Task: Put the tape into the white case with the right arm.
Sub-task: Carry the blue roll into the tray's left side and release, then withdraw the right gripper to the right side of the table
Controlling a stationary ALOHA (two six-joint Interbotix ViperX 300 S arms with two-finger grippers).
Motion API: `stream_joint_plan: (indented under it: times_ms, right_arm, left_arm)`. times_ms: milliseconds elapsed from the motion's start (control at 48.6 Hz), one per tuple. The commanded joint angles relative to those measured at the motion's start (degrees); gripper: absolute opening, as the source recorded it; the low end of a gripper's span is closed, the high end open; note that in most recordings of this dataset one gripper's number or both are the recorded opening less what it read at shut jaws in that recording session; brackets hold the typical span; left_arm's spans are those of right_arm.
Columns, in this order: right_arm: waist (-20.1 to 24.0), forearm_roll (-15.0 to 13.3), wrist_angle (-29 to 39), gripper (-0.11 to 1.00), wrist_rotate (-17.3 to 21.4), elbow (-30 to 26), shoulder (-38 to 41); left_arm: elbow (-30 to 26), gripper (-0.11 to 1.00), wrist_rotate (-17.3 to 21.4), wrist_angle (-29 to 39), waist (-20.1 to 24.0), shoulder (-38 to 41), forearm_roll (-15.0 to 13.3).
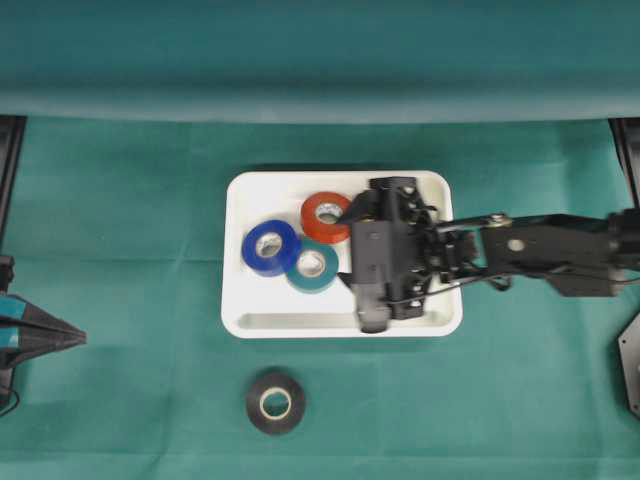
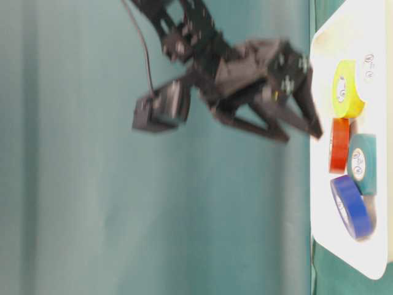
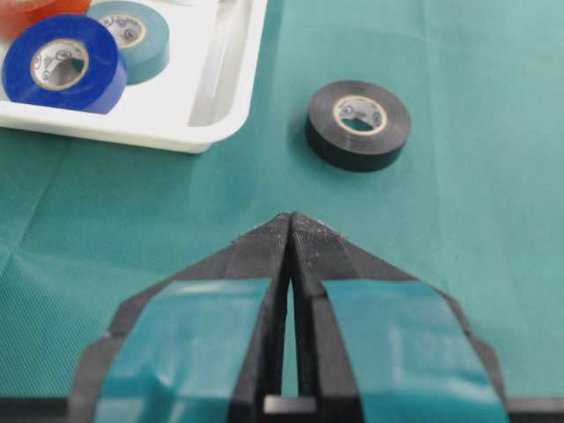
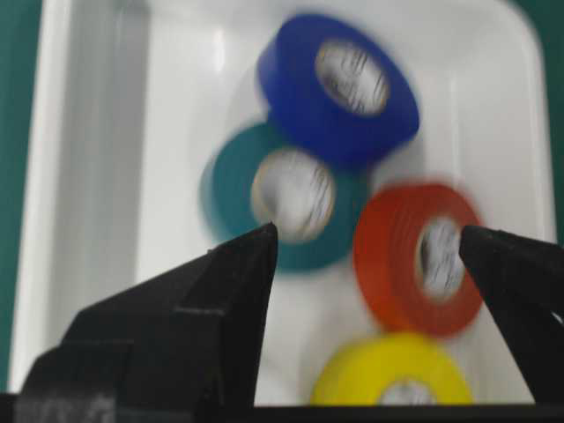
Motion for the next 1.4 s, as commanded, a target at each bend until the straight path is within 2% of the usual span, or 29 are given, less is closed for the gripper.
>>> stream_joint_plan:
  times_ms: [0,350,679,905,1131,1378]
  right_arm:
    - [-0.09,0.00,-0.26,0.69,0.09,2.02,-4.04]
    - [-0.09,0.18,-0.53,0.69,0.18,14.33,-16.61]
    - [-0.09,0.35,-4.22,0.68,0.26,29.18,-34.10]
    - [-0.09,0.53,-5.27,0.68,0.35,36.91,-46.93]
    - [-0.09,1.32,-4.04,0.68,2.64,41.75,-56.60]
    - [1.76,1.32,-3.25,0.67,5.01,42.10,-58.80]
  left_arm:
    - [-0.62,0.00,-0.09,-0.62,0.09,0.53,-0.09]
    - [-0.53,0.00,-0.09,-0.62,0.09,0.44,-0.18]
    - [-0.53,0.00,-0.09,-0.62,0.09,0.53,-0.18]
    - [-0.53,0.00,-0.09,-0.62,0.09,0.53,-0.09]
    - [-0.53,0.00,-0.09,-0.62,0.09,0.53,-0.18]
    - [-0.53,0.00,-0.09,-0.62,0.09,0.44,-0.18]
